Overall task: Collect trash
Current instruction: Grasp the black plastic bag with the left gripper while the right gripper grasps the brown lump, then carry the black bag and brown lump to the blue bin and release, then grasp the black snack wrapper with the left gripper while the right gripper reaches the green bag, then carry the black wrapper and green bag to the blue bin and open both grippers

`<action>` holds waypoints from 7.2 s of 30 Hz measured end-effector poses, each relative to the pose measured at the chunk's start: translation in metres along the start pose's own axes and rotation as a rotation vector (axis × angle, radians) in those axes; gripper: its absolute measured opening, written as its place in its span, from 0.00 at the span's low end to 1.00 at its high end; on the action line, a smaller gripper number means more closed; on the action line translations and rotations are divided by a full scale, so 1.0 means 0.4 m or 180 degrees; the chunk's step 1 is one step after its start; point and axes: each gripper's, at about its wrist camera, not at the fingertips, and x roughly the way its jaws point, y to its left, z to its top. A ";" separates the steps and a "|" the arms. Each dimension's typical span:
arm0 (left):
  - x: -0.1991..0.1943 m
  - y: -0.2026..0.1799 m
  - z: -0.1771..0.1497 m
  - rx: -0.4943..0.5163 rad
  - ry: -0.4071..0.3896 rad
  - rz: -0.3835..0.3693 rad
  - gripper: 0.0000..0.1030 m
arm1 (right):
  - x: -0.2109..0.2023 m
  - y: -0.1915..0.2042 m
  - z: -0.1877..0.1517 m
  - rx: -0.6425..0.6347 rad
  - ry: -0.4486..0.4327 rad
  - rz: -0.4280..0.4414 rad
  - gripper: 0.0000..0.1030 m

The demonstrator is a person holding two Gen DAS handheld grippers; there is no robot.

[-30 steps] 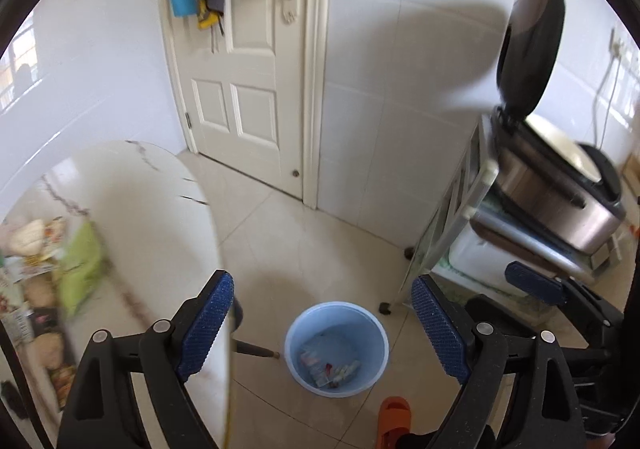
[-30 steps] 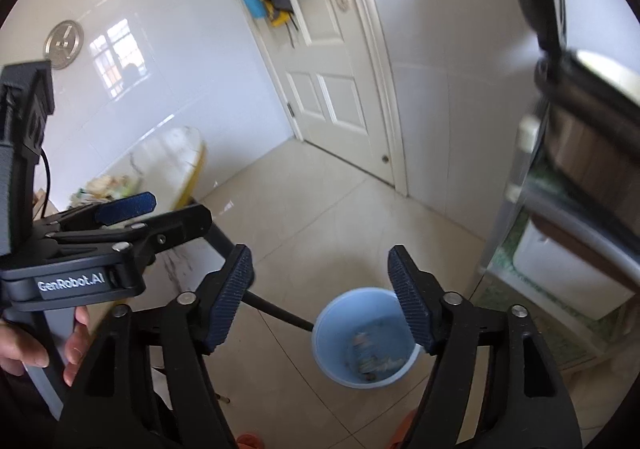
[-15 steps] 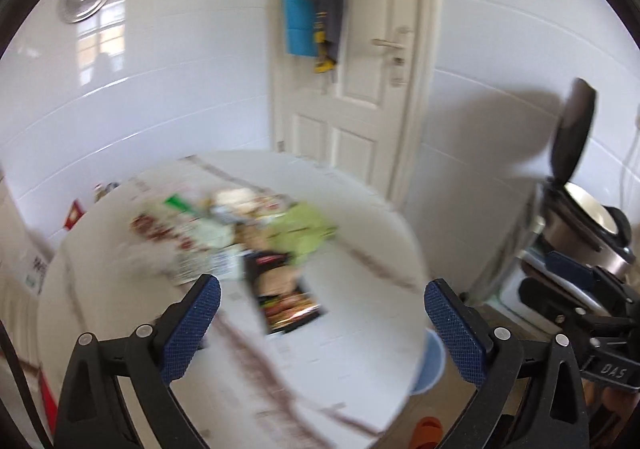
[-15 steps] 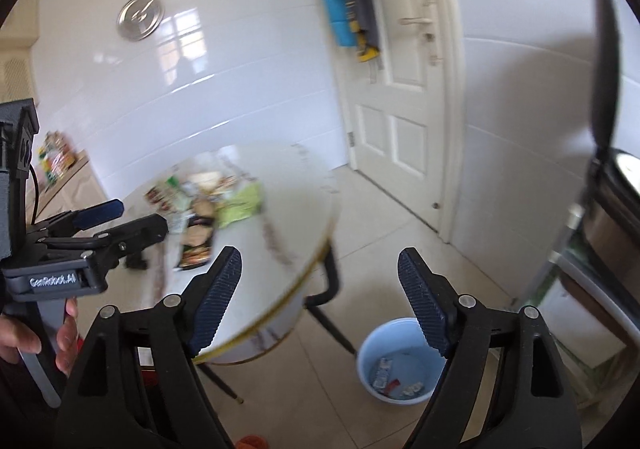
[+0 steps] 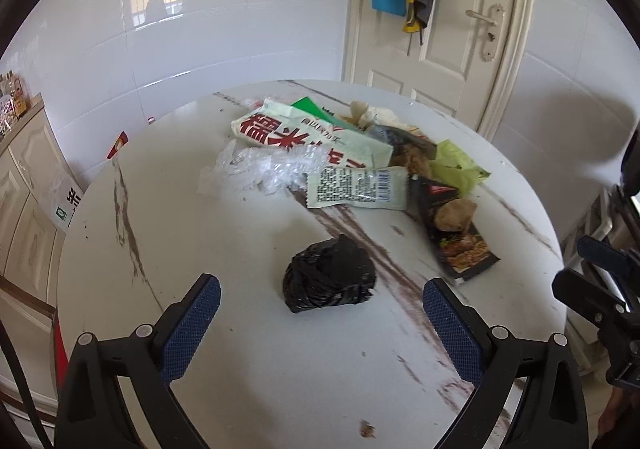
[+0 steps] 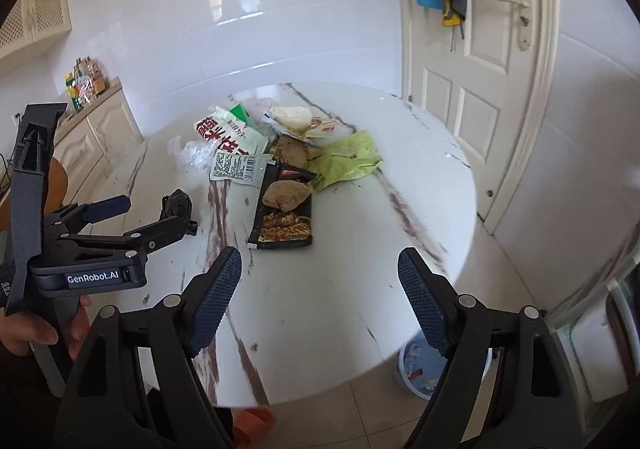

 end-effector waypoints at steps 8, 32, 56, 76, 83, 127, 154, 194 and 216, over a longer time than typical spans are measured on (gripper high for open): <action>0.074 0.042 0.016 -0.0045 0.0189 -0.0195 0.45 | 0.117 0.050 0.059 -0.0129 0.0143 0.0091 0.76; 0.057 0.043 0.034 -0.0062 0.0065 -0.0280 0.37 | 0.187 0.039 0.082 -0.0177 0.0242 0.0220 0.41; 0.080 -0.667 0.108 0.1248 0.0057 -0.1090 0.37 | -0.201 -0.411 -0.095 0.0707 -0.0355 -0.0377 0.41; 0.448 -0.920 0.165 0.1487 0.0466 -0.0827 0.68 | -0.051 -0.702 -0.218 0.1425 -0.0068 -0.0419 0.42; 0.375 -0.898 0.149 0.1390 0.0361 -0.0850 0.71 | -0.073 -0.700 -0.214 0.1443 -0.0140 -0.0479 0.66; 0.176 -0.266 0.087 0.0252 0.0289 -0.0326 0.47 | 0.046 -0.197 0.045 0.0372 -0.0139 -0.0050 0.77; 0.100 0.063 0.078 -0.0293 0.0399 -0.0906 0.13 | 0.374 -0.077 0.198 -0.0259 0.0593 -0.0101 0.82; 0.010 -0.108 0.075 0.0010 0.0148 -0.0910 0.11 | 0.017 -0.169 0.022 0.0132 -0.0024 0.0549 0.11; 0.068 -0.556 0.138 0.0823 0.0300 -0.1477 0.10 | -0.150 -0.446 -0.118 0.0684 -0.0229 0.0044 0.11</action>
